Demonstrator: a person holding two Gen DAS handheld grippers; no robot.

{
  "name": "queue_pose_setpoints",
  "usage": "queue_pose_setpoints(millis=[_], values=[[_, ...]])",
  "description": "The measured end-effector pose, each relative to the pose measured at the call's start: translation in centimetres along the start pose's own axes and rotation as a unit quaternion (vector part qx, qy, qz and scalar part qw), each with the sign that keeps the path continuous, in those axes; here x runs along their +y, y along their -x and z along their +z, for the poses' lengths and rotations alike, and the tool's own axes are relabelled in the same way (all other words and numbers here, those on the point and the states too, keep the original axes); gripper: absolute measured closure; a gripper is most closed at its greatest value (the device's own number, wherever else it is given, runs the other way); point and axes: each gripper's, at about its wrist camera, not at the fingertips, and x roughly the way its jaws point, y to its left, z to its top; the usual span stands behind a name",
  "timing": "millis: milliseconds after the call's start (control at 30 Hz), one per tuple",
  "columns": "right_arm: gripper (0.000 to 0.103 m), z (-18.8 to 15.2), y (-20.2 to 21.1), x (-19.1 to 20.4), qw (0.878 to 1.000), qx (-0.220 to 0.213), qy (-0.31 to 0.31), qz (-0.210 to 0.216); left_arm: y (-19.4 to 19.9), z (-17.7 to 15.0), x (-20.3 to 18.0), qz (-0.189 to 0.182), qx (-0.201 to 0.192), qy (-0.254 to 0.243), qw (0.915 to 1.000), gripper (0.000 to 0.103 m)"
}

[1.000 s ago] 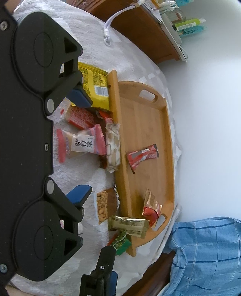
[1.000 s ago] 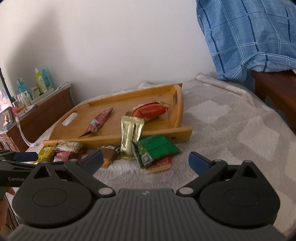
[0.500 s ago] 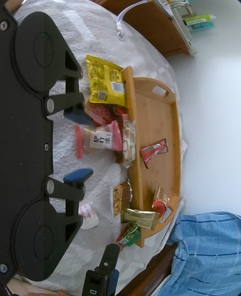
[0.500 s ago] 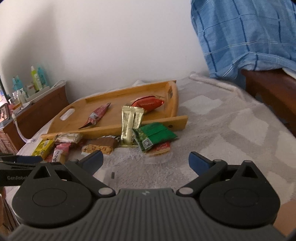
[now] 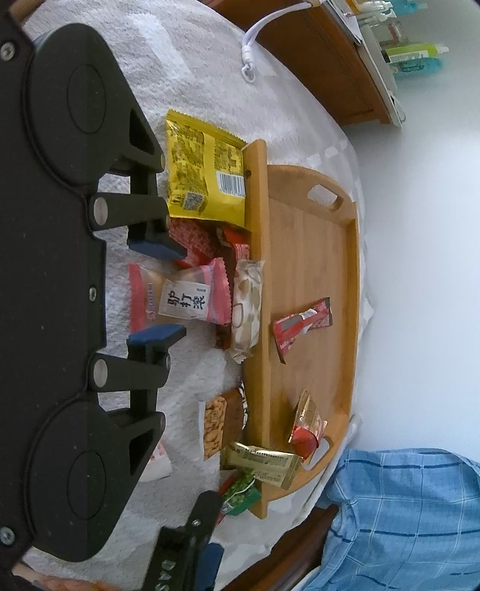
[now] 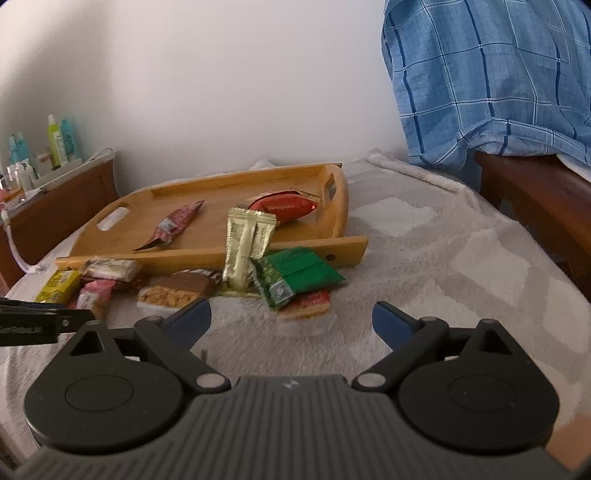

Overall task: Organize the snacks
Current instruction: 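Grasp the pink text packet with the left tool while the right tool grasps the green packet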

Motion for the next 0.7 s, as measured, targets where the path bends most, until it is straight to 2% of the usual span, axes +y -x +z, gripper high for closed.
queue_pose_setpoints(millis=[200,300,367,467,500,700], values=[[0.021,0.2,-1.3,-0.4,1.0,0.014,-0.009,-0.001,-1.0,0.1,-0.6,0.004,0.006,-0.004,1.0,0.066],[0.023,-0.1,-1.2,-0.2,1.0,0.022,-0.004,-0.001,-1.4,-0.2,-1.3,0.005,-0.005,-0.02,0.9998,0.066],[0.027,-0.1,-1.1,0.1,1.0,0.018,0.004,-0.004,-1.9,-0.3,-1.6,0.008,0.006,-0.019,0.9998,0.066],[0.056,-0.1,-1.6,0.1,0.999,0.028,0.007,-0.013,-1.7,-0.1,-1.3,0.002,0.009,-0.006,0.9999,0.074],[0.06,-0.2,-1.5,0.2,0.999,0.028,0.01,-0.02,-1.5,-0.1,-1.3,-0.001,0.011,-0.003,0.9999,0.075],[0.062,-0.9,0.5,0.3,1.0,0.028,-0.002,-0.005,-0.2,-1.0,-1.5,-0.011,0.018,-0.007,0.9998,0.076]])
